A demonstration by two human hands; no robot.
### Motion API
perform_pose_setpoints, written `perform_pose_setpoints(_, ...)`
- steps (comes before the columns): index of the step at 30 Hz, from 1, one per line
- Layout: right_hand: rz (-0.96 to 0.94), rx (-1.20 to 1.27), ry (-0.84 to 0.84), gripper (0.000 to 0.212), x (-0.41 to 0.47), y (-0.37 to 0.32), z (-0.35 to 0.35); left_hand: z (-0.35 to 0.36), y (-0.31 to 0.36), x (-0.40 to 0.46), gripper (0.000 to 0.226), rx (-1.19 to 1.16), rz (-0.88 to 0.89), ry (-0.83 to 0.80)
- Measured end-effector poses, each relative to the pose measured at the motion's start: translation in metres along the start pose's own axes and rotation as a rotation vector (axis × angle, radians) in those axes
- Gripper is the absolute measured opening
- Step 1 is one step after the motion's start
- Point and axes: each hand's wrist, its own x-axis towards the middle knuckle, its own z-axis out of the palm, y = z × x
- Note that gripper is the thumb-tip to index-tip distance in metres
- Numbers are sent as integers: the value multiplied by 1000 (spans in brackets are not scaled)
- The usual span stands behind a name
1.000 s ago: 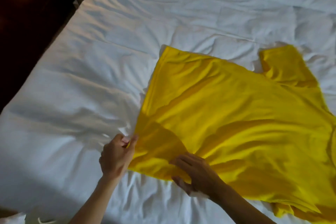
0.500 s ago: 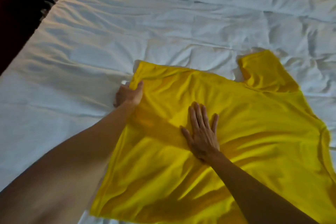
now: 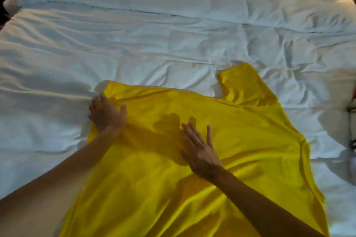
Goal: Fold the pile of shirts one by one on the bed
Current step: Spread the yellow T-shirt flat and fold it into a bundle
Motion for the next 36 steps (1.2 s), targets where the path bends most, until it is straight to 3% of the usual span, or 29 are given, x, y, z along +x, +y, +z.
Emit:
perform_pose_setpoints(2,68,4,76,50,5,41,-20,24,32,-32,78,-3,301,53)
perform_pose_setpoints(4,188,-33,100,49,20,87,-41,50,69,-67,71,-46,564,16)
perform_pose_setpoints(8,492,-124,46,55,55,166,-87,100,140,-132,60,-55,873,-171)
perform_pose_setpoints(14,907,-13,-48,84,80,250,-126,161,171,-166,63,167,880,-242)
perform_pose_setpoints(16,974,65,-96,82,85,268,-132,169,166,-171,64,238,893,-220)
perform_pose_setpoints(19,962,268,-152,59,98,293,-140,168,163,-170,65,245,907,-185)
perform_pose_setpoints(22,953,439,-144,16,107,307,-145,165,166,-171,66,233,903,-180)
perform_pose_setpoints(26,1016,371,238,27,110,324,-146,163,170,-172,68,270,930,-144)
perform_pose_setpoints(29,976,312,286,9,105,327,-128,167,170,-166,70,295,924,-137)
perform_pose_setpoints(32,841,191,365,60,81,301,-110,170,169,-166,70,303,915,-133)
perform_pose_setpoints(34,689,89,422,66,49,260,-97,172,168,-167,68,304,922,-132)
perform_pose_setpoints(36,467,78,327,62,8,214,-78,174,168,-166,67,300,916,-130)
